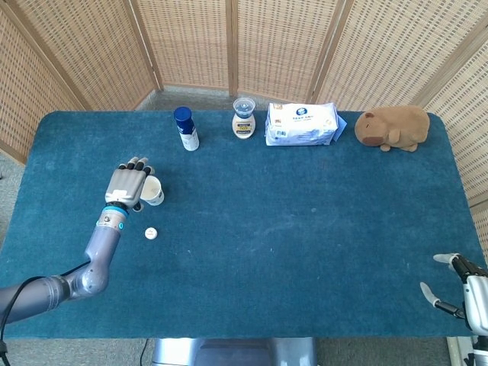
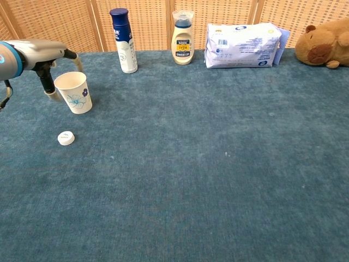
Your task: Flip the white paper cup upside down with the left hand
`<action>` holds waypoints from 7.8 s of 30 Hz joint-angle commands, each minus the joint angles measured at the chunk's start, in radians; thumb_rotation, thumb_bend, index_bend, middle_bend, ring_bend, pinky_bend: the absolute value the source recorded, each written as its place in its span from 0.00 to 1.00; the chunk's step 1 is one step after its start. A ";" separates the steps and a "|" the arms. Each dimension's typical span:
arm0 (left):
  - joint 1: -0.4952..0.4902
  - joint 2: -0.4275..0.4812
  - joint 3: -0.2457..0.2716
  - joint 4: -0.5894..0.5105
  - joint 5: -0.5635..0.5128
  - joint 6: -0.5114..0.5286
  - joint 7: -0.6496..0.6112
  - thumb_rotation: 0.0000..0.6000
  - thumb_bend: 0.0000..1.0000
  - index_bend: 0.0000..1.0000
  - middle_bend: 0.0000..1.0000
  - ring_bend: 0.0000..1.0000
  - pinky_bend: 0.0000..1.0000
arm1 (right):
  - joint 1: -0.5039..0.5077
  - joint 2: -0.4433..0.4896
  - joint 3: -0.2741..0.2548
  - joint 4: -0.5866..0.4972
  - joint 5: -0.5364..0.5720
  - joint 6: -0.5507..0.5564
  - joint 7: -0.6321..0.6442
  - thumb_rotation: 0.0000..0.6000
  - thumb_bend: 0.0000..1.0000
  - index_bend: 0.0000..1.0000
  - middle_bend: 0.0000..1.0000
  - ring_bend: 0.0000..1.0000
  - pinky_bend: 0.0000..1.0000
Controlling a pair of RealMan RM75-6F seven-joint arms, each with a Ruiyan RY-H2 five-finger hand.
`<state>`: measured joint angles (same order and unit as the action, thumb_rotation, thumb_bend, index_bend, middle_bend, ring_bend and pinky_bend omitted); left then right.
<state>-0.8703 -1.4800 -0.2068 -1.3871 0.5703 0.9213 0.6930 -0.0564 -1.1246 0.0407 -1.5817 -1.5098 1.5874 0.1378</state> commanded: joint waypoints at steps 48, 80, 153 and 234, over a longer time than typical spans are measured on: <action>-0.064 0.015 0.062 -0.014 -0.012 -0.006 0.001 1.00 0.21 0.54 0.09 0.00 0.17 | -0.020 -0.004 0.003 0.000 0.004 0.010 -0.010 0.68 0.33 0.33 0.34 0.41 0.43; -0.013 0.186 -0.042 -0.116 -0.331 -0.332 -0.476 1.00 0.16 0.45 0.09 0.00 0.18 | -0.016 -0.023 0.005 0.025 -0.008 0.011 0.020 0.68 0.33 0.33 0.34 0.41 0.43; -0.148 -0.009 0.216 -0.229 -0.160 0.129 0.166 1.00 0.18 0.35 0.09 0.00 0.14 | -0.071 -0.023 0.005 0.082 -0.001 0.077 0.107 0.69 0.33 0.34 0.34 0.41 0.43; 0.234 0.225 -0.017 -0.263 0.298 -0.296 -0.948 0.99 0.18 0.48 0.10 0.00 0.15 | -0.079 -0.009 0.006 0.033 -0.034 0.097 0.109 0.69 0.33 0.34 0.34 0.41 0.43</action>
<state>-0.6359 -1.2554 -0.2255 -1.6508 0.8674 0.6239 -0.2569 -0.1351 -1.1337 0.0464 -1.5487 -1.5443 1.6848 0.2468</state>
